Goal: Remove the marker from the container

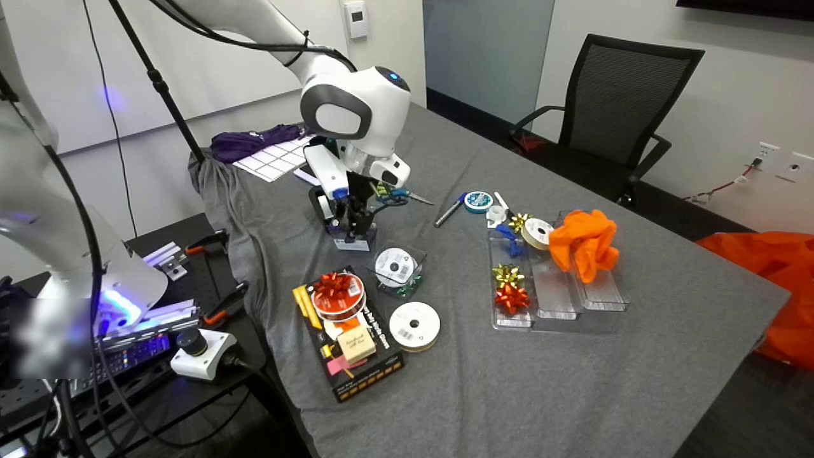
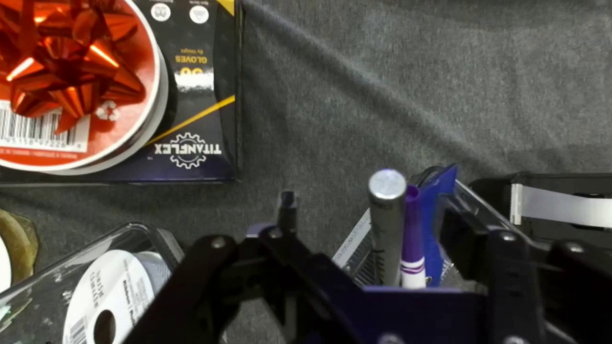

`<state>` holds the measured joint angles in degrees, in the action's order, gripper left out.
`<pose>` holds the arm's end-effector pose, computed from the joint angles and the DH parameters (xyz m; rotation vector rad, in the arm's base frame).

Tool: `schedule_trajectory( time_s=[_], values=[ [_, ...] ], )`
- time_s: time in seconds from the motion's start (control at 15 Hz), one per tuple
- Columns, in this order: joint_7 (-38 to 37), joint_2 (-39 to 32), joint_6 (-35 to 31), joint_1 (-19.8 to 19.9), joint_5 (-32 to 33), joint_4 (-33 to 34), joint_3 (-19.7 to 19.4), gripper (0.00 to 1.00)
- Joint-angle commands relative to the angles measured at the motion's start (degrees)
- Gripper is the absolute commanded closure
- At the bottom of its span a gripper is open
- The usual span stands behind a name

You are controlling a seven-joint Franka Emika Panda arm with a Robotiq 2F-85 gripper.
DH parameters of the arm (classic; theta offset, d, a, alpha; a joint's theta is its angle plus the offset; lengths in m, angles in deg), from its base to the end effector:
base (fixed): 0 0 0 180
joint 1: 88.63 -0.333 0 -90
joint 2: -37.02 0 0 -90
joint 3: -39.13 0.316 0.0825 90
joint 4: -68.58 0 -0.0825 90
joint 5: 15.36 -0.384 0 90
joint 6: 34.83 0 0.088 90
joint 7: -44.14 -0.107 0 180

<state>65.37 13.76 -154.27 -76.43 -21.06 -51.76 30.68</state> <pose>0.4991 -0.1844 0.1992 -2.9240 0.0841 0.5672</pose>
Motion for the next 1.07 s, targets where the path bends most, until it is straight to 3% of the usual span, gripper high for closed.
schedule_trajectory(
  time_s=[0.0, 0.4, 1.0],
  values=[
    [1.9, -0.7, -0.2, 2.1, -1.0, 0.2, 1.5, 0.55],
    [2.1, -0.5, -0.5, 2.4, -0.8, -0.1, 1.7, 0.97],
    [5.7, 3.2, 2.3, 3.1, -3.7, -0.8, 2.7, 0.96]
  ],
)
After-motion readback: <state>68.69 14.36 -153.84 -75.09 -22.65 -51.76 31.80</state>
